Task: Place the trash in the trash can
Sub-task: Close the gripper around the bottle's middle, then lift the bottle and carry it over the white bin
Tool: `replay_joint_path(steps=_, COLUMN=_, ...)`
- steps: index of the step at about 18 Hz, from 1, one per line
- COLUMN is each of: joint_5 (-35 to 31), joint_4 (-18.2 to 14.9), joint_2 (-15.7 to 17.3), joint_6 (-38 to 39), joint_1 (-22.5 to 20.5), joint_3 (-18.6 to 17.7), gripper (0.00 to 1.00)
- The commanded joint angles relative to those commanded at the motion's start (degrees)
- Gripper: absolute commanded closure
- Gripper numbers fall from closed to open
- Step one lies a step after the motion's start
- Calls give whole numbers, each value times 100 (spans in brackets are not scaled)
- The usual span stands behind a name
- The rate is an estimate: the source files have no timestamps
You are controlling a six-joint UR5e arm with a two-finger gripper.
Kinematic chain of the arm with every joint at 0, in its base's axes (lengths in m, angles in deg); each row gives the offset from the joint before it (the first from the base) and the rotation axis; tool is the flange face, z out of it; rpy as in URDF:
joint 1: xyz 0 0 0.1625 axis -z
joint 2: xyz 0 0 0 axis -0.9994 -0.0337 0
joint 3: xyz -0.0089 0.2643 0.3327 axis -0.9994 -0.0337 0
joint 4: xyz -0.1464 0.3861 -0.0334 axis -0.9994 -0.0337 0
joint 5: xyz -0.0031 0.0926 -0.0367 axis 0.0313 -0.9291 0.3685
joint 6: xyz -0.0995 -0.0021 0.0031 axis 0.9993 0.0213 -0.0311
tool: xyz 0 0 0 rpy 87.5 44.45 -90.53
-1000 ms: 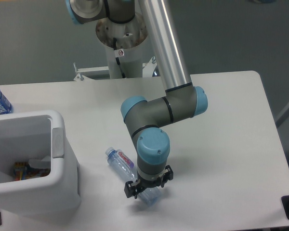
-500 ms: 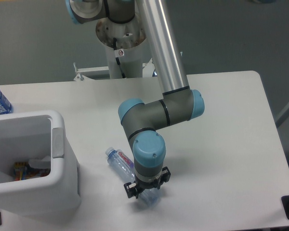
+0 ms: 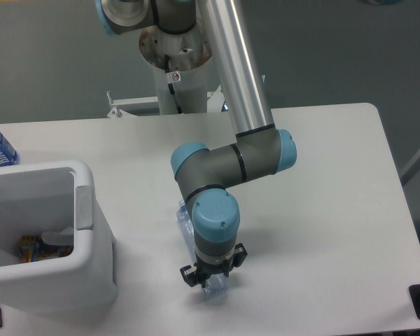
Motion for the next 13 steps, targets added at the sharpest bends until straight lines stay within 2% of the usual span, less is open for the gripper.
replay_joint_path(steps=7, joint_5=35, joint_4=-18, joint_2=211, joint_6=-53, joint_1=18, joint_3=0, gripper=49)
replay_joint_path(steps=10, joint_5=201, joint_4=-9, joint_2=430, joint_6=-44, joint_1=9, joint_3=219, gripper=49)
replay_joint_path(steps=13, joint_5=842, joint_4=0, joint_2=659, joint_6=17, joint_1=-70, joint_3=588, gripper=49)
